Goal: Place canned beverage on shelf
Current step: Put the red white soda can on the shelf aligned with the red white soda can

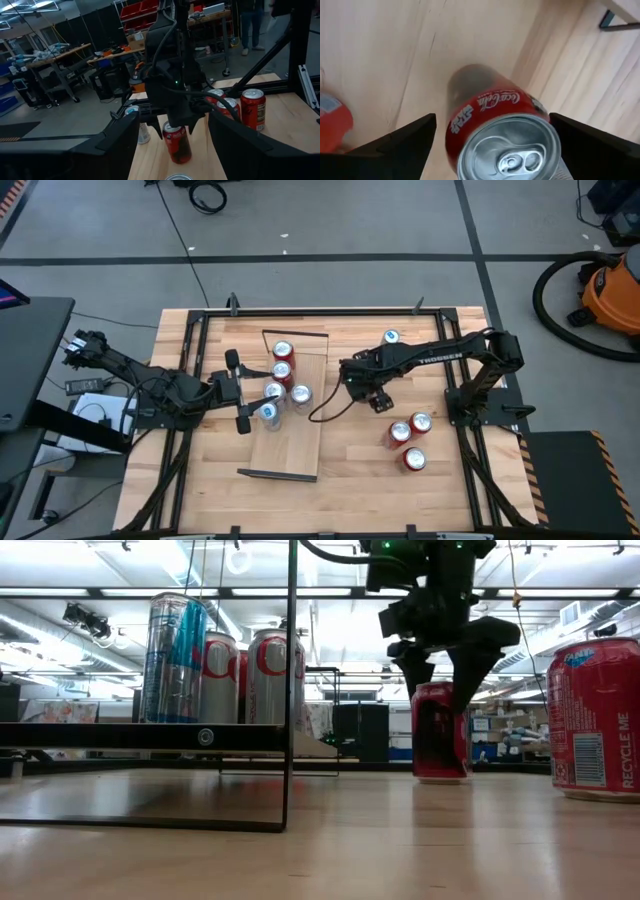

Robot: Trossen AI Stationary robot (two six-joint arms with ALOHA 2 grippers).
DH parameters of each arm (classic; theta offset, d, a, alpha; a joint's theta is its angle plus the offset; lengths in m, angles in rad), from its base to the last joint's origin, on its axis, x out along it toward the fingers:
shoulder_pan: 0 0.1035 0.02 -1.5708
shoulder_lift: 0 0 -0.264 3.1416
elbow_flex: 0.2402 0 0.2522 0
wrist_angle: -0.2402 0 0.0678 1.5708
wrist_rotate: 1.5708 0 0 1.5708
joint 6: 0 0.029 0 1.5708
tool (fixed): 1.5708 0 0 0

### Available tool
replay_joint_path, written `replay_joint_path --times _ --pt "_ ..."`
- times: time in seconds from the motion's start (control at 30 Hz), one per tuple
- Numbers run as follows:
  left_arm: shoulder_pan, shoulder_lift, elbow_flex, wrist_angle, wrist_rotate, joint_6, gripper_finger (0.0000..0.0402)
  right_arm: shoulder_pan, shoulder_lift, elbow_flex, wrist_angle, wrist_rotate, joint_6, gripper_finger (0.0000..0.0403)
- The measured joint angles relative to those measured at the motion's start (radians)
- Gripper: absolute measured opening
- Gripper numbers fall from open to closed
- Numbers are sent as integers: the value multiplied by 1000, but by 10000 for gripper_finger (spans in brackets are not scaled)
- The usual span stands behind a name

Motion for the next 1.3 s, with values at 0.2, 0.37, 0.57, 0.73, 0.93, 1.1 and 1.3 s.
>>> replay_joint_path --times 0.2,0.37,0.57,0.73,0.93,1.1,1.3 --pt "0 0 0 0 0 0 249 35 1 59 -94 93 172 398" --pt "0 0 0 0 0 -1 249 29 1 114 -110 35 521 398" --pt "0 0 0 0 1 -10 249 -24 0 97 -120 -16 872 397" --pt "0 0 0 0 1 -13 249 -47 0 44 -90 -32 899 395" --pt "0 0 0 0 1 -10 249 -64 0 19 -44 -85 839 380" --pt "0 0 0 0 1 -10 249 -76 0 20 -56 -90 703 327" --pt "0 0 0 0 1 -7 249 -78 0 20 -54 -91 298 316"
